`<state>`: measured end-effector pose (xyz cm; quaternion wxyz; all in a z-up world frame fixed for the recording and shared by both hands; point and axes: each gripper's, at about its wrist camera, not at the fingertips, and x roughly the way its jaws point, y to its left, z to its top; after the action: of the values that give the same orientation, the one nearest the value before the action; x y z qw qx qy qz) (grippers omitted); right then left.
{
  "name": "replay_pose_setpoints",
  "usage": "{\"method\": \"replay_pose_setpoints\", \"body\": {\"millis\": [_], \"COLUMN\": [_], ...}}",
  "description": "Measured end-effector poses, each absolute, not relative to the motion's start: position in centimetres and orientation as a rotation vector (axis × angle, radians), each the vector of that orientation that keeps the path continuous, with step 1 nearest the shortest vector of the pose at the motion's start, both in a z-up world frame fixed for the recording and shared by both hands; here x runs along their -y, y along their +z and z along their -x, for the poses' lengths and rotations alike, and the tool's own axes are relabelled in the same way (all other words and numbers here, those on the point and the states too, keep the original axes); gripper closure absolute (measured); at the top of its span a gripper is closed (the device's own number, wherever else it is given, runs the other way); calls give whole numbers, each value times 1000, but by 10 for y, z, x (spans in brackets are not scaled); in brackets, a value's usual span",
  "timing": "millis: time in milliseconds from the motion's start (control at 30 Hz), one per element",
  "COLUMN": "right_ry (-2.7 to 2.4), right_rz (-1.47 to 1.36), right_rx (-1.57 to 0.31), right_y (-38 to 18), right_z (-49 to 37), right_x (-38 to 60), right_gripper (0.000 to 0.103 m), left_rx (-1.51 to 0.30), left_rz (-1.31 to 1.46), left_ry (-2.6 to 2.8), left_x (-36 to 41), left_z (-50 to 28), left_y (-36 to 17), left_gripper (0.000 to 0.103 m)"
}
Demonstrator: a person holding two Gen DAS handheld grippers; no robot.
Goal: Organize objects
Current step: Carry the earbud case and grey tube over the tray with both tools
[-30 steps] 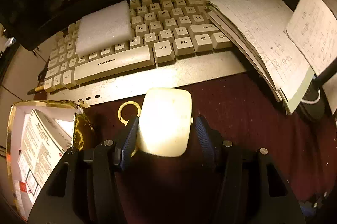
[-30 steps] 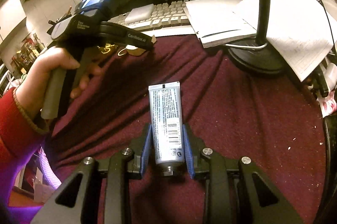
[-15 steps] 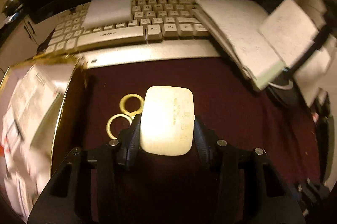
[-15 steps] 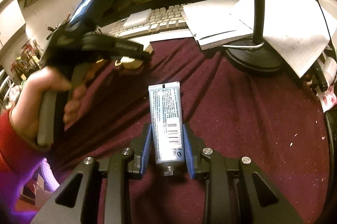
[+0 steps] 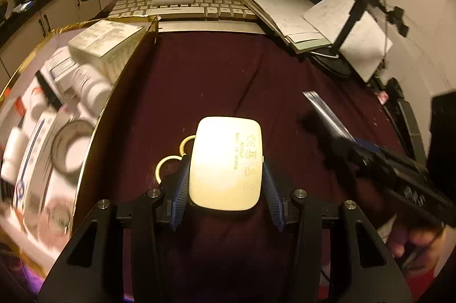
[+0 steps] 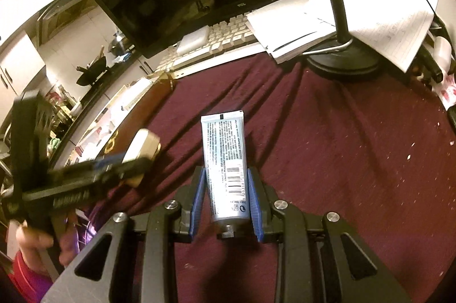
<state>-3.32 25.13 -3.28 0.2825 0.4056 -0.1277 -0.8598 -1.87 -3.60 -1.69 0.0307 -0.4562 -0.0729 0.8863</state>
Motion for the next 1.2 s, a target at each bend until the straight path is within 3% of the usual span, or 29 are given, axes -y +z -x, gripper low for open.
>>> {"method": "replay_pose_setpoints", "body": {"millis": [400, 900, 1200], "right_ry": [-2268, -2222, -2216], "right_rz": [-1076, -1066, -1061], "right_rx": [268, 151, 129], "right_y": [-22, -10, -5], "right_z": [21, 9, 4], "right_x": [-217, -173, -165], "right_gripper": [75, 75, 75], "left_rx": [286, 512, 535], "left_rz": [1302, 1198, 1084], "left_ry": [2745, 2905, 2970], "left_x": [61, 160, 189], "left_z": [-20, -34, -30], "left_y": [3, 38, 67], "left_gripper": [55, 56, 56]}}
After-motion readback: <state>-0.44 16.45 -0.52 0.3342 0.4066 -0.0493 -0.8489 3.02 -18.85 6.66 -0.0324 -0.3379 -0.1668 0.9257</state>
